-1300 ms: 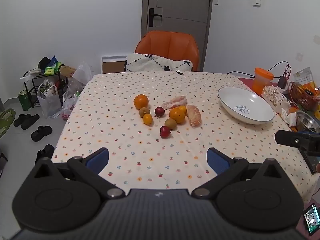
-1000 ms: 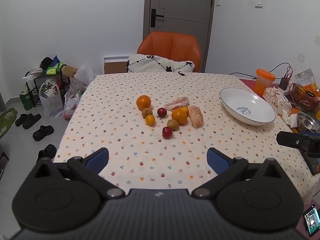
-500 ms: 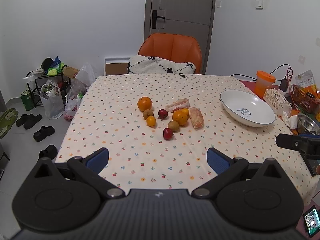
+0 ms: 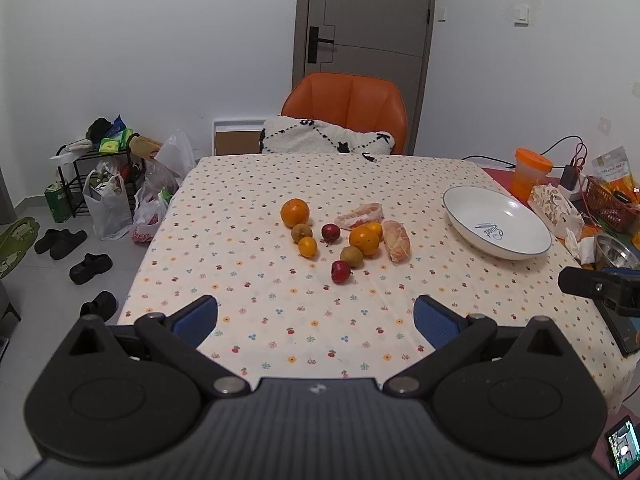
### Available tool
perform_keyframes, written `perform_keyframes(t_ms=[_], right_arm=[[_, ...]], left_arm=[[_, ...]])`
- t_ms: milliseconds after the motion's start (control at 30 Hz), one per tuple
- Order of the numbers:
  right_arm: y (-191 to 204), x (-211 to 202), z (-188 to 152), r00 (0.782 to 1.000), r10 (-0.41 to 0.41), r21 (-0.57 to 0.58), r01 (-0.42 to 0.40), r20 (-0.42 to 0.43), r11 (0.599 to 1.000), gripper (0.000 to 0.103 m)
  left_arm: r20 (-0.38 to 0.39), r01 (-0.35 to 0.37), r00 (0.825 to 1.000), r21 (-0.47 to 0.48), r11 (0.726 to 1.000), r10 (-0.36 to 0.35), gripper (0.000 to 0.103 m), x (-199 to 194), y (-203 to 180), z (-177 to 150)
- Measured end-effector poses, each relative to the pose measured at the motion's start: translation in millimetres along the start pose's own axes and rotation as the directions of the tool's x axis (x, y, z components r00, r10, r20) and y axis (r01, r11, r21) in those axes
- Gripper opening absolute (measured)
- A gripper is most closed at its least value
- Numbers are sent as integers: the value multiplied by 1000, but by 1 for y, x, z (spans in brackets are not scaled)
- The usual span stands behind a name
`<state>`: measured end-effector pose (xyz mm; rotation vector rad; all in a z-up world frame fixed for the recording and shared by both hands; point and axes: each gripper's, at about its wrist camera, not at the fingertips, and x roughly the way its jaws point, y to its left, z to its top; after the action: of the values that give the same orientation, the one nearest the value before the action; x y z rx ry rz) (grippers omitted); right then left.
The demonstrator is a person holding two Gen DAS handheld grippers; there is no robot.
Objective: Organize fruits
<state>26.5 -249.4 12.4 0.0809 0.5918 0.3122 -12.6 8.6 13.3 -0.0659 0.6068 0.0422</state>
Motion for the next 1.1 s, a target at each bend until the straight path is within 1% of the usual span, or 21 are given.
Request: perform_keyframes(t_ms=[233, 500, 600, 800, 967, 1100], right_arm=[[1, 0, 0, 1000, -3, -14, 3, 9, 1000, 103], [-2, 3, -1, 1000, -7, -7, 7, -9, 1000, 103], [-1, 1, -1, 1000, -8, -20, 8, 0, 1000, 103], [-1, -3, 1, 1000, 1, -20, -1, 5, 1000, 103], [0, -1, 1, 1000, -20, -32, 20, -1, 999, 103], [-1, 2, 0, 1000, -11, -19, 11, -12, 1000, 103]], left_arm=[[7, 1, 1000, 1, 1000, -1, 103, -1, 2, 1], [0, 7, 1000, 4, 1000, -7, 103, 2, 0, 0], [3, -2, 1000, 11, 1000, 2, 103, 1, -1, 0], [8, 5, 1000, 11, 1000, -6, 103, 0, -3, 1], [6, 10, 1000, 20, 1000, -10, 103, 0, -5, -1], [12, 10, 1000, 11, 1000, -10, 103, -1, -3, 0]])
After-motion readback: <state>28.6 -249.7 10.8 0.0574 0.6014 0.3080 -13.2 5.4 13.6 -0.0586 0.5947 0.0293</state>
